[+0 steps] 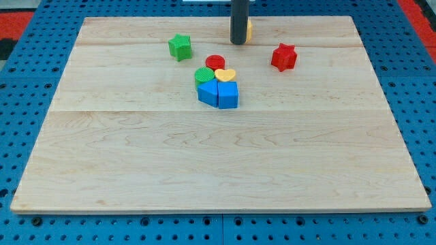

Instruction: Move the green star to the top center

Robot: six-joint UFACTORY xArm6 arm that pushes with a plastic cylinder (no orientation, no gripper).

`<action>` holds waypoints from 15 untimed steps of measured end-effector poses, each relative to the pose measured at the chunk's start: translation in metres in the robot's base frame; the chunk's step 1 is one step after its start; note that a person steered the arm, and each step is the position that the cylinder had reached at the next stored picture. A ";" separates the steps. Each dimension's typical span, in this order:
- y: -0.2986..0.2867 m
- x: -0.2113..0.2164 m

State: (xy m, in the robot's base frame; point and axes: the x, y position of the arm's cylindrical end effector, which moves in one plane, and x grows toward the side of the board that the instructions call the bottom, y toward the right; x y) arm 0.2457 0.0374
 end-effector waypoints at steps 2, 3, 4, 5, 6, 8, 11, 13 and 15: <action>-0.024 0.013; -0.054 0.036; -0.054 0.056; -0.092 0.063; -0.114 0.062; -0.147 0.042; -0.172 0.007; -0.147 -0.004; -0.151 -0.029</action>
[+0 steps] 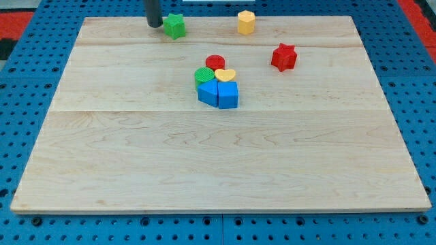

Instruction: Move the green star to the top center

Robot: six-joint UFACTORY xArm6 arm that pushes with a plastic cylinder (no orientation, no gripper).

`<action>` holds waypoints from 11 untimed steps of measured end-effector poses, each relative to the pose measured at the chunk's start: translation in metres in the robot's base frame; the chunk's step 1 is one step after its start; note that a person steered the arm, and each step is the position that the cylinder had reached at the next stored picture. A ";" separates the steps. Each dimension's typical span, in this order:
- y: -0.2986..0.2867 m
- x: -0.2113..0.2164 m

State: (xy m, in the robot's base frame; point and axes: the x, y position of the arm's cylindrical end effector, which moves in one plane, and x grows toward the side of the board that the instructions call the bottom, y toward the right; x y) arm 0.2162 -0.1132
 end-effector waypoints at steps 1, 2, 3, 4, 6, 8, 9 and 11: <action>0.031 0.036; 0.067 0.036; 0.042 0.036; 0.011 0.014; 0.040 0.011; 0.118 0.016; 0.107 0.019; 0.163 0.101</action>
